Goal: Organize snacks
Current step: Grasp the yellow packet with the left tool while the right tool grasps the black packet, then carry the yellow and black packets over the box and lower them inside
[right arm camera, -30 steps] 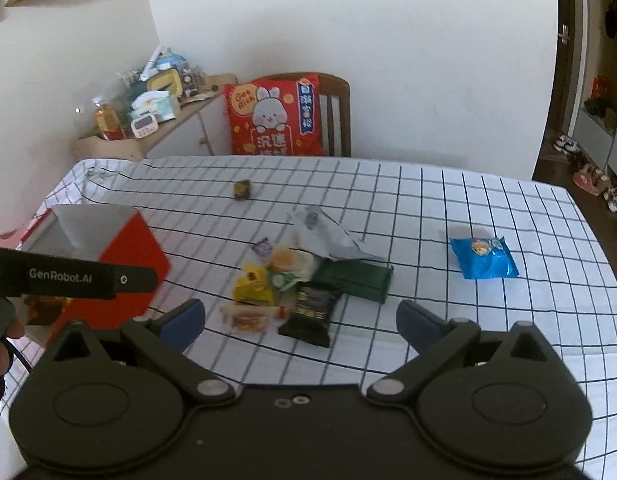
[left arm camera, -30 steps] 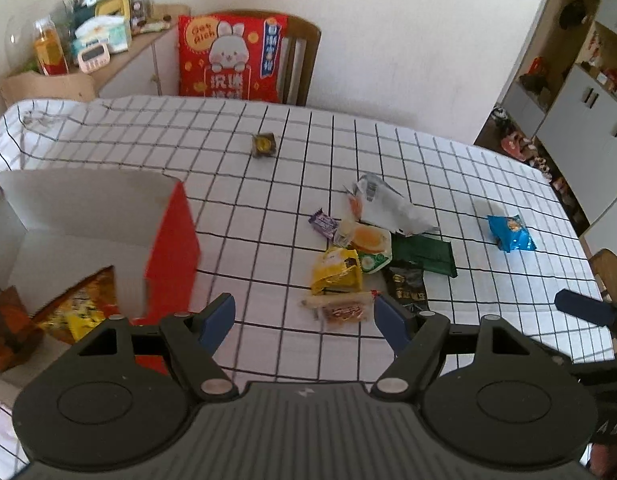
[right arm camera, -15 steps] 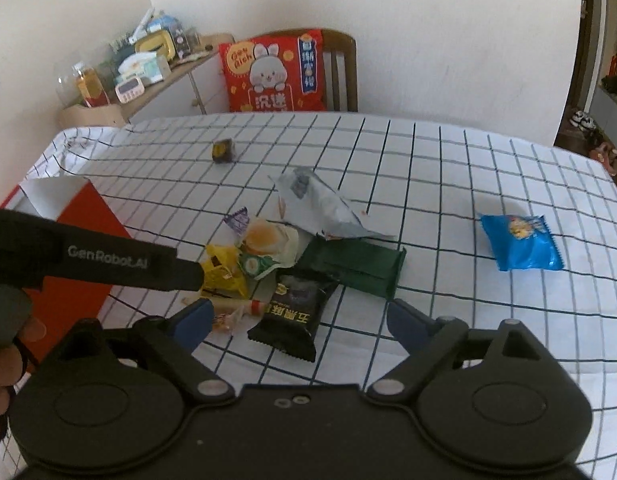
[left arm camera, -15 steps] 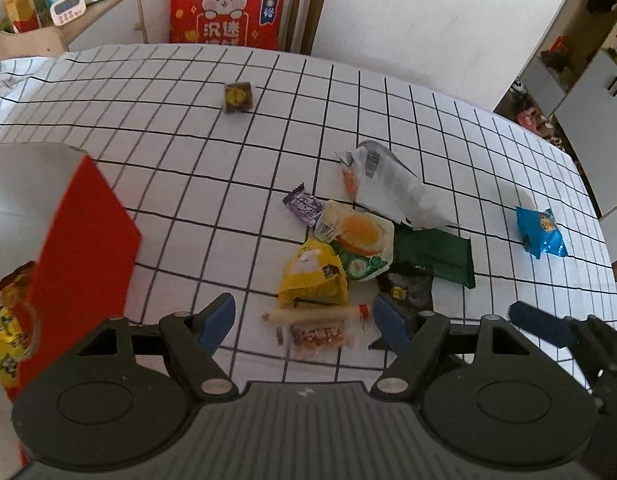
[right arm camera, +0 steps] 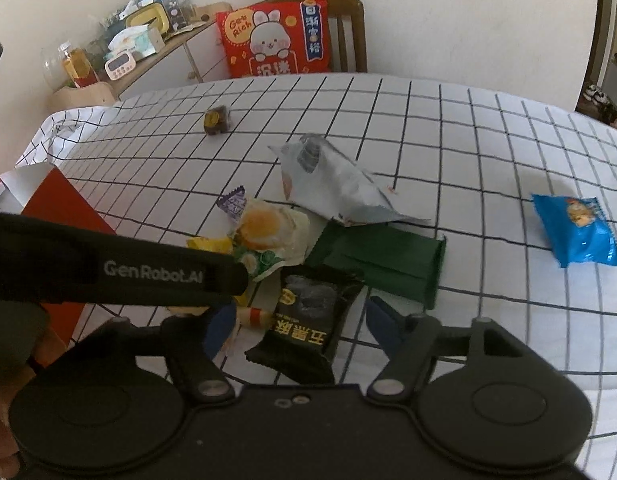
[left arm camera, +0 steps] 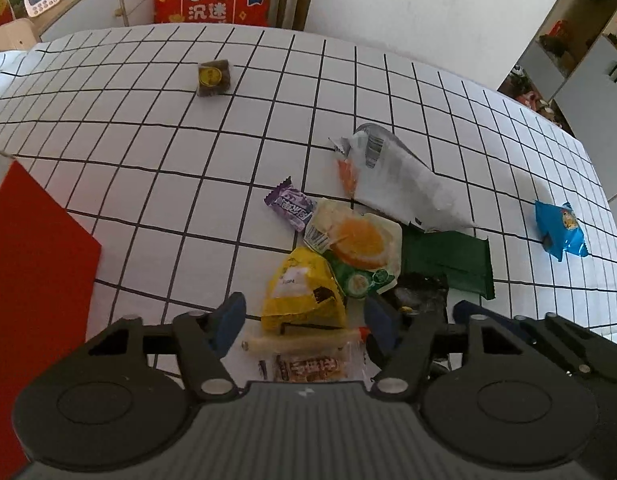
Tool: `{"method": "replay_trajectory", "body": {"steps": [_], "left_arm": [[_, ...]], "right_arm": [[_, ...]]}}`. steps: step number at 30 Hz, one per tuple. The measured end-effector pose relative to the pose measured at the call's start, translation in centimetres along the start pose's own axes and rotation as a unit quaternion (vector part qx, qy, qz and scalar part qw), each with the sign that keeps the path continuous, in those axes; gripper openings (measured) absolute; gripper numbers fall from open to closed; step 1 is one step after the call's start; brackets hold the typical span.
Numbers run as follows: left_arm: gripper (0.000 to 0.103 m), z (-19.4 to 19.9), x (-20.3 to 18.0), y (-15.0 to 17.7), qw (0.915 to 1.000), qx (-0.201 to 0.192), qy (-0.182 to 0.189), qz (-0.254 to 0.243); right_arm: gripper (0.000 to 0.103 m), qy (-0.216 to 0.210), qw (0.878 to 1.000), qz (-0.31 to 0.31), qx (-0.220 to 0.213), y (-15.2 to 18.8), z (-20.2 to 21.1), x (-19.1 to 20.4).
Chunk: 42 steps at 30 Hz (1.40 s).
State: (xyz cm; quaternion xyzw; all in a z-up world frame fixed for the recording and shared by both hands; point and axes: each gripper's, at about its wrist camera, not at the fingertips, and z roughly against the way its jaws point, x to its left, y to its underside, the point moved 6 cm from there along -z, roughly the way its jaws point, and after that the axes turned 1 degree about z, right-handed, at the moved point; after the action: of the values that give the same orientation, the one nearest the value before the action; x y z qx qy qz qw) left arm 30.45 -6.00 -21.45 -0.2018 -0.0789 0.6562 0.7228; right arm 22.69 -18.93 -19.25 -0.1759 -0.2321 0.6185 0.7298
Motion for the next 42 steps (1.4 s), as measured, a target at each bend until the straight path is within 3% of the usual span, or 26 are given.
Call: {"method": "replay_trajectory", "body": {"steps": [4,16,28,42], "left_arm": [[0.049,-0.6,0.2,-0.2,0.9999,0.008,0.006,0.007],[0.034,-0.8,0.5,-0.4,1.0,-0.001,0.01,0.001],[0.032,2.3,2.0,1.3,0.9997,-0.015,0.019,0.007],[0.032,10.3,3.5,3.8,0.9985,-0.049,0.023,-0.01]], "right_arm": [[0.056,0.001,1.0,-0.003,0.002,0.0,-0.5,-0.1],[0.033,0.016,1.0,-0.008,0.006,0.4,-0.4,-0.5],[0.031,0.015,1.0,-0.014,-0.007,1.1,2.9,-0.5],[0.031,-0.011,0.999,-0.004,-0.033,1.1,9.1,2.6]]}}
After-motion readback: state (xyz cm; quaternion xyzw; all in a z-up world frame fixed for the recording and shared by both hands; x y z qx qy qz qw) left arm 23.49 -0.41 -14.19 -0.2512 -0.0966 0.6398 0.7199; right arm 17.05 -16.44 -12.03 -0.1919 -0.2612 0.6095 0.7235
